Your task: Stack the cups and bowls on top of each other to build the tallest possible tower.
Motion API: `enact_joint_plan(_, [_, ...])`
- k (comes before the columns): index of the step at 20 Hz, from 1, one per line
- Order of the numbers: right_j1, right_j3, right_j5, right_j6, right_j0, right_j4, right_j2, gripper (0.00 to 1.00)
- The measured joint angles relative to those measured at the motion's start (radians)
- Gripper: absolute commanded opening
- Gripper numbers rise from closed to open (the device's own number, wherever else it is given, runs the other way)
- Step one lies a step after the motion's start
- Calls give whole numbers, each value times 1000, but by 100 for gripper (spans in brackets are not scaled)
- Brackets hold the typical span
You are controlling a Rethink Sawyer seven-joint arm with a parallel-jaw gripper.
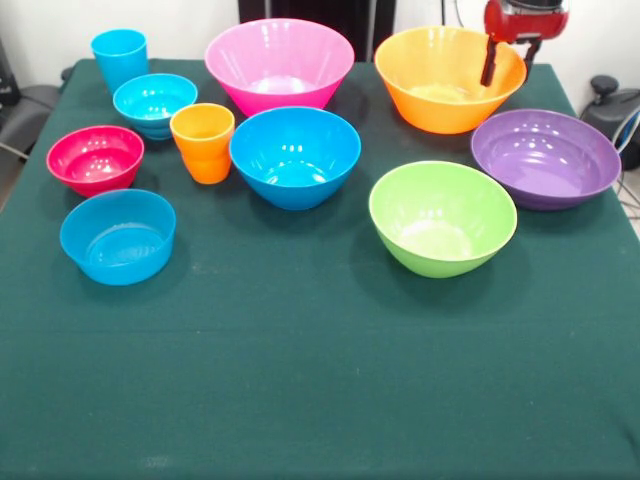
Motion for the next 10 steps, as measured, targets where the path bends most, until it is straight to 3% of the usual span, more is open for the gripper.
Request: enact_joint_plan(10, [16, 0, 0, 0, 0, 0, 0, 100])
